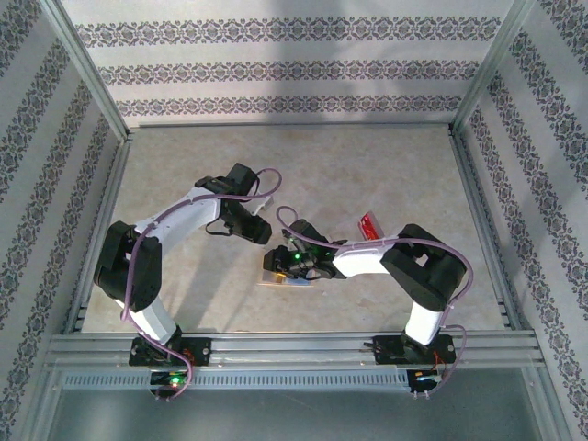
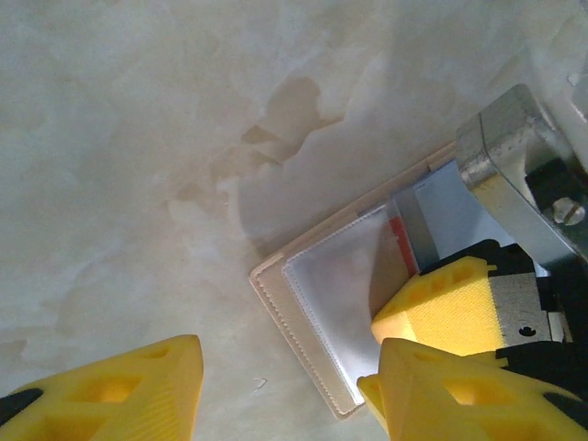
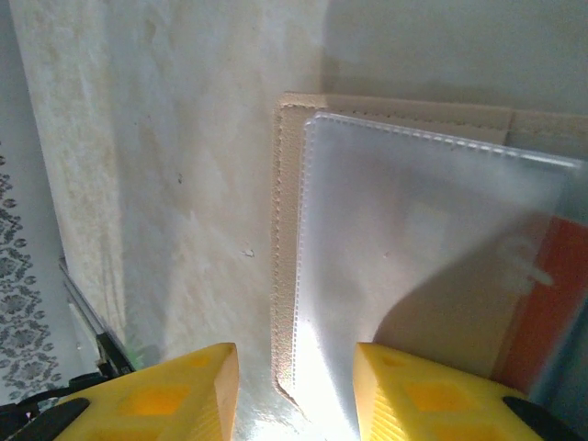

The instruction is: Put the credit cards into the card holder

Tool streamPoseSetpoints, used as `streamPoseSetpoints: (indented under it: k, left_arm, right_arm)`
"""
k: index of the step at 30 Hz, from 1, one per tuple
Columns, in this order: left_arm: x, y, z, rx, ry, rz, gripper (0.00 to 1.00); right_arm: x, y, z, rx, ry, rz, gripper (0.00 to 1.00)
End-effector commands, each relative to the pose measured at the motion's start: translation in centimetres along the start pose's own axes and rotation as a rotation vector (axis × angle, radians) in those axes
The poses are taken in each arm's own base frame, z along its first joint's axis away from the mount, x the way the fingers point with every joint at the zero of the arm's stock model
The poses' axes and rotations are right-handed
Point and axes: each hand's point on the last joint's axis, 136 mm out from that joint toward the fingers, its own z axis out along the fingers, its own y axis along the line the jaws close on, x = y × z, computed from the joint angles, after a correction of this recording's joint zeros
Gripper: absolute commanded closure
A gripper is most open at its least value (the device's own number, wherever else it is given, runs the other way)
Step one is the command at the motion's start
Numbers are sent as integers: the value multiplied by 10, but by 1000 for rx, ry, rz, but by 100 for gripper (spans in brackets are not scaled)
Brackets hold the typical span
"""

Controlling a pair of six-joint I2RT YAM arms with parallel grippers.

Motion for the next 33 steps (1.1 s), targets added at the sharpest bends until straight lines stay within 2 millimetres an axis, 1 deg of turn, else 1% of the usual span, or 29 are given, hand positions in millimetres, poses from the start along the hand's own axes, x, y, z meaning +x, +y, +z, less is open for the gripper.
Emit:
streamPoseSetpoints:
  k: [1,4,7,10,14,17,20,22,23,27,33]
  left_arm:
    - [0,2,2,11,0,-1,45]
    - [-2,3,0,-1,-17,10,43]
    - [-3,3,-1,-4,-26,30,39]
    - [-6,5,-9,-28,-51,52,36]
    - [-10,2,-15,-32,-78,73,31]
    - [-17,-1,-22,-42,-81,95,28]
    - [-27,-6,-27,-44,-94,128,26]
    - [-35,-11,-29,-43,-108,154,23]
    - [-40,-14,-29,-46,-117,169,19]
    - [-62,-29,-29,-50,-142,226,13]
    - [-93,-60,-17,-31,-165,274,8]
  right_arm:
    - [-1,20,-15,-5,-15,-60,61]
    - [-6,26,-31,10,-50,-91,59]
    - [-12,21,-48,51,-69,-107,57]
    - [-18,18,-69,98,-103,-131,55]
    - [-28,6,-103,211,-155,-184,51]
    - [-33,-3,-130,292,-178,-211,47]
    - [-39,-12,-156,361,-212,-236,39]
    - [-43,-19,-174,399,-232,-234,36]
    - [-44,-22,-182,418,-238,-237,34]
    - [-51,-34,-217,491,-299,-235,22]
    - [-64,-51,-261,538,-366,-184,17]
